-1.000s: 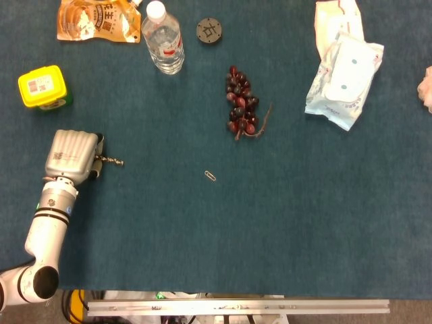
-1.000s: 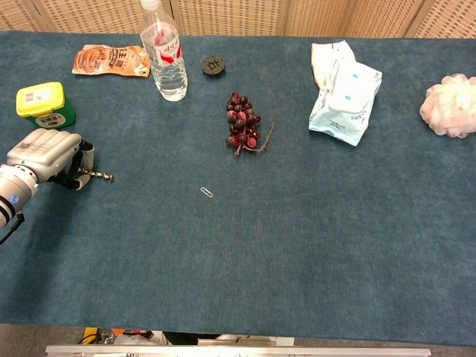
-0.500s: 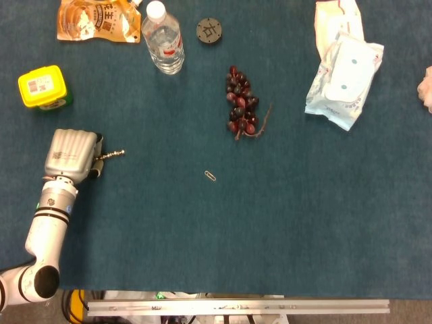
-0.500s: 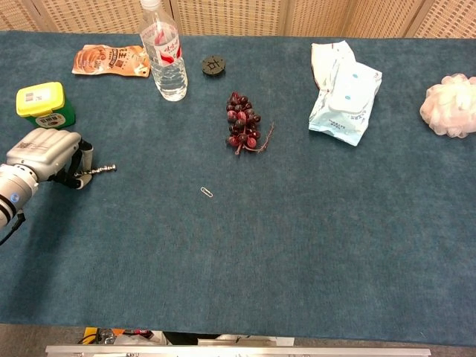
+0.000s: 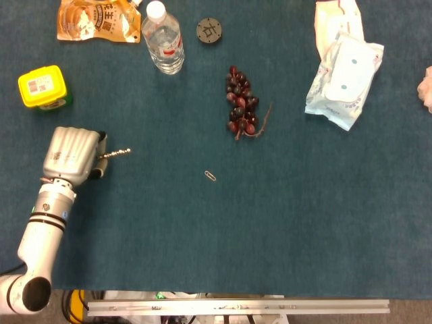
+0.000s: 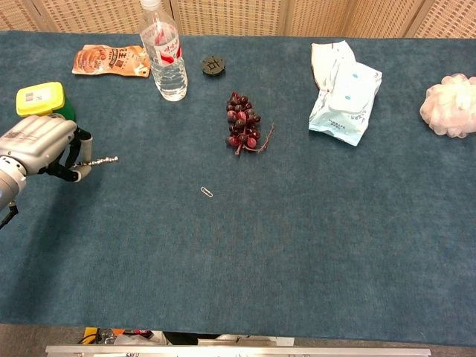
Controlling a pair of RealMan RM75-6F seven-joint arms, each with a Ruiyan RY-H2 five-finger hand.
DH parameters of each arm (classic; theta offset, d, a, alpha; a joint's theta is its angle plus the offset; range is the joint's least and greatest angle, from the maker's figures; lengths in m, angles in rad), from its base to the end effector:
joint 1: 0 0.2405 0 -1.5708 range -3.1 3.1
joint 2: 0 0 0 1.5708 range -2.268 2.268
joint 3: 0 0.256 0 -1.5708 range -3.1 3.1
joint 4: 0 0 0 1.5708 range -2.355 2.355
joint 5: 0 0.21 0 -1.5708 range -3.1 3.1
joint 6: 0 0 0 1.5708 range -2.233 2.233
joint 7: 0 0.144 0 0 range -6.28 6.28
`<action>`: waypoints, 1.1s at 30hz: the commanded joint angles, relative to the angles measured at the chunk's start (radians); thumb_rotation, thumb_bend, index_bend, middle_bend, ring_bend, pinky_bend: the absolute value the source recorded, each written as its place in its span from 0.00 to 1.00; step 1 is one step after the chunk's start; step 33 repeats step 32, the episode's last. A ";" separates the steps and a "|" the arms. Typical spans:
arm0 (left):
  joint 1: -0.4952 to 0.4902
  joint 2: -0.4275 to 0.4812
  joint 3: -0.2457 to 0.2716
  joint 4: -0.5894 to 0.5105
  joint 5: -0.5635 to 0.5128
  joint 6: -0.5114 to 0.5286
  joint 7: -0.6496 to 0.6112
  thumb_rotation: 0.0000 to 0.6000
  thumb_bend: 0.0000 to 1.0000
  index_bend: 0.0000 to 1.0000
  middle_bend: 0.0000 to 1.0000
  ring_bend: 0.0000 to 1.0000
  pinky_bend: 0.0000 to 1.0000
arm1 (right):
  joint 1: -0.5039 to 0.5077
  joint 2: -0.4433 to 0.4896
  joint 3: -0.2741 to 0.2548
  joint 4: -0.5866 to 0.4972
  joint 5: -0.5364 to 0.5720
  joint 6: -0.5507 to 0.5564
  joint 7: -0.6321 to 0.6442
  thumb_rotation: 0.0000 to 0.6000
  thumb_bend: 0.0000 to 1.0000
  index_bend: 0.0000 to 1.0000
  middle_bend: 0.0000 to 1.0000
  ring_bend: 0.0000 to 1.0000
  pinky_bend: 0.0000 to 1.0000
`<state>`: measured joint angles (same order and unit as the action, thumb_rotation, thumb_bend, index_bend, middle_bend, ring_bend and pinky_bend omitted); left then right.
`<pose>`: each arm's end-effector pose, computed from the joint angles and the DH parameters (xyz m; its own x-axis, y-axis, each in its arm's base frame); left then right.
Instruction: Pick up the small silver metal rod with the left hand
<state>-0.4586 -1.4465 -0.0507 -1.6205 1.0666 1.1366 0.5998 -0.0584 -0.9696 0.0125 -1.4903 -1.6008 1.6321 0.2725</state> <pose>-0.2449 0.2638 0.0132 0.5830 0.3114 0.7505 0.8107 -0.1611 -0.5629 -0.3415 -0.1265 0.2279 0.3981 0.0400 0.9165 -0.9173 0.0058 0.3982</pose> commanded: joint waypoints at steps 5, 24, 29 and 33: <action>-0.010 0.033 0.036 -0.137 0.102 0.028 0.042 1.00 0.35 0.58 0.70 0.70 0.75 | 0.003 -0.001 0.000 0.000 -0.003 -0.002 -0.001 1.00 0.28 0.39 0.41 0.34 0.41; -0.116 -0.151 0.016 -0.131 0.004 -0.052 0.217 1.00 0.35 0.58 0.70 0.70 0.75 | -0.015 -0.003 -0.005 0.015 0.011 0.008 0.015 1.00 0.28 0.39 0.41 0.34 0.41; -0.133 -0.186 0.004 -0.100 -0.033 -0.048 0.233 1.00 0.35 0.58 0.70 0.70 0.75 | -0.018 -0.004 -0.004 0.022 0.017 0.008 0.020 1.00 0.28 0.39 0.41 0.34 0.41; -0.142 -0.201 -0.003 -0.082 -0.058 -0.047 0.239 1.00 0.35 0.58 0.70 0.70 0.75 | -0.017 -0.004 -0.003 0.025 0.019 0.005 0.022 1.00 0.28 0.39 0.41 0.34 0.41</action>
